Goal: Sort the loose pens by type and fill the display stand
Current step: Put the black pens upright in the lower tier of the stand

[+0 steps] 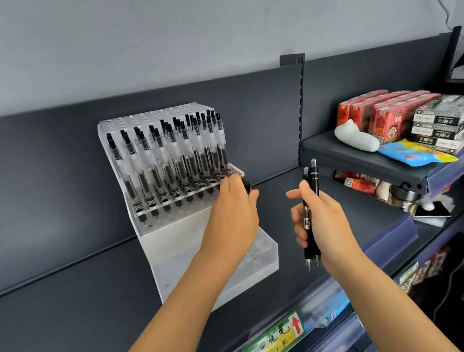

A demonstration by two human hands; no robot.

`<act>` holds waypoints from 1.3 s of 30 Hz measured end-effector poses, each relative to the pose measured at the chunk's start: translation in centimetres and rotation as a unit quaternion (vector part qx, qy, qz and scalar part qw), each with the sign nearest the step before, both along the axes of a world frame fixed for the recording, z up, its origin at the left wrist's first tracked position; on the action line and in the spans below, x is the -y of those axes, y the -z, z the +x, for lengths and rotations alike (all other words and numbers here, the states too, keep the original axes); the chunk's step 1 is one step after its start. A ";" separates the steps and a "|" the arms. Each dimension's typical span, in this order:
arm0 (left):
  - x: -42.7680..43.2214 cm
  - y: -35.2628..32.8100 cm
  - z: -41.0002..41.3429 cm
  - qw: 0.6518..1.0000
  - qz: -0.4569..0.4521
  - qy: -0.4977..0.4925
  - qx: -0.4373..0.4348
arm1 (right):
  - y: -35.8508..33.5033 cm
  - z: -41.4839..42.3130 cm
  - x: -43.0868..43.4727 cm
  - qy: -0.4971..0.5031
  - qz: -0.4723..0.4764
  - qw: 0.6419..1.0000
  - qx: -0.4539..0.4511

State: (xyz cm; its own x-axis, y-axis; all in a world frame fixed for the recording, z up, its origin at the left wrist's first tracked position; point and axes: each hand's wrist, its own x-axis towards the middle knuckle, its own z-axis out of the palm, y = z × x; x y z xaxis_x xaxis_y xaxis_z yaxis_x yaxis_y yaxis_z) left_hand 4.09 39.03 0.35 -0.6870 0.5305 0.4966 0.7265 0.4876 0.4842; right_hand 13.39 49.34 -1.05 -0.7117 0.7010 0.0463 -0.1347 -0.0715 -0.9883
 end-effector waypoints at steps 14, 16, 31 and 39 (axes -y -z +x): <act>1.1 0.3 -1.2 0.989 -0.127 -0.049 -0.062 | 1.0 -0.2 0.9 -0.045 -0.047 0.997 -0.039; 1.2 0.3 -1.2 0.984 -0.150 -0.046 -0.087 | 1.2 -0.3 1.1 -0.037 -0.034 0.998 -0.037; 3.1 2.0 -2.9 0.999 -0.022 0.009 -0.042 | 0.9 -1.3 3.5 -0.006 0.033 0.997 -0.064; 3.6 1.7 -2.9 0.995 0.090 0.025 -0.021 | 1.1 -2.4 3.9 -0.001 0.026 0.998 -0.062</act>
